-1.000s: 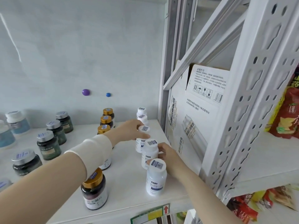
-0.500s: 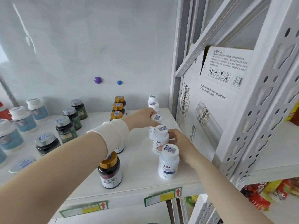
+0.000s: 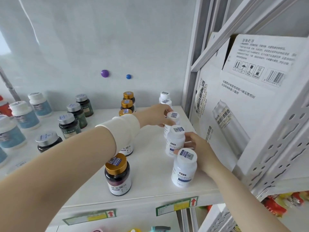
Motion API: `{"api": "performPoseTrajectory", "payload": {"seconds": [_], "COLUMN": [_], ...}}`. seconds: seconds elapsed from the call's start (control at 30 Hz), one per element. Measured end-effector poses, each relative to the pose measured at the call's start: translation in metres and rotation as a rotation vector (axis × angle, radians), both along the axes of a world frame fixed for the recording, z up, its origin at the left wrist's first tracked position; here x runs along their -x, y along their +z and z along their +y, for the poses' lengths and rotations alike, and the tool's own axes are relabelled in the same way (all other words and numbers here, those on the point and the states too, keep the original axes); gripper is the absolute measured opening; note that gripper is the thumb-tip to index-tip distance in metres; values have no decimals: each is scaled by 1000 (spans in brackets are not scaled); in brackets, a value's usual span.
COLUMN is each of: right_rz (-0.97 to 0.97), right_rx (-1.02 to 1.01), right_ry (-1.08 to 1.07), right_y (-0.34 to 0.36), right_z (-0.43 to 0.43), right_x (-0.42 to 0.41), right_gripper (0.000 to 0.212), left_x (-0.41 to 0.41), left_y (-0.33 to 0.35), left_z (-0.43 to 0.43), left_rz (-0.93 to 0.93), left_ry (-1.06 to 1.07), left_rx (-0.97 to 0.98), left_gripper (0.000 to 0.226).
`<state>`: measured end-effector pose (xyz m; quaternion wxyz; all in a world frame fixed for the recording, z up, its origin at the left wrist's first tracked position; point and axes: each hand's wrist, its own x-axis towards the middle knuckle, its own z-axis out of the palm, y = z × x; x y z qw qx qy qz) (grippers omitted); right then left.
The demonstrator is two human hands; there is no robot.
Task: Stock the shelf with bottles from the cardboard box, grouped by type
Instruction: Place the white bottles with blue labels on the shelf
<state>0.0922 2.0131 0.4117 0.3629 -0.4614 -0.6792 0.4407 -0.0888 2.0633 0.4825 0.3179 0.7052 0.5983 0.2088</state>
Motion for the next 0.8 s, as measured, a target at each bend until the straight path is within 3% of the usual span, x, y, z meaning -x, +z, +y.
{"api": "performPoseTrajectory", "payload": {"seconds": [0.27,0.47,0.67,0.8], "right_rz": [-42,-71,-329,-629], "right_rx": [14,75,-270,-481], "right_ry": [9,66,63,152], "right_y": [3,36,99,123], "right_z": [-1,-7,-11,-11], "right_x": [0,-5,4,35], "right_gripper": [42,47,51,53], "left_x": [-3,-4,15,45], "left_y": [-1,24,73,88], "left_z": [2,-17,-52,-79], "left_rz": [-27,174,439,775], "left_ry": [-2,36,104,107], "left_rx": [11,0,-190,-192], "left_gripper": [35,62,52,40]}}
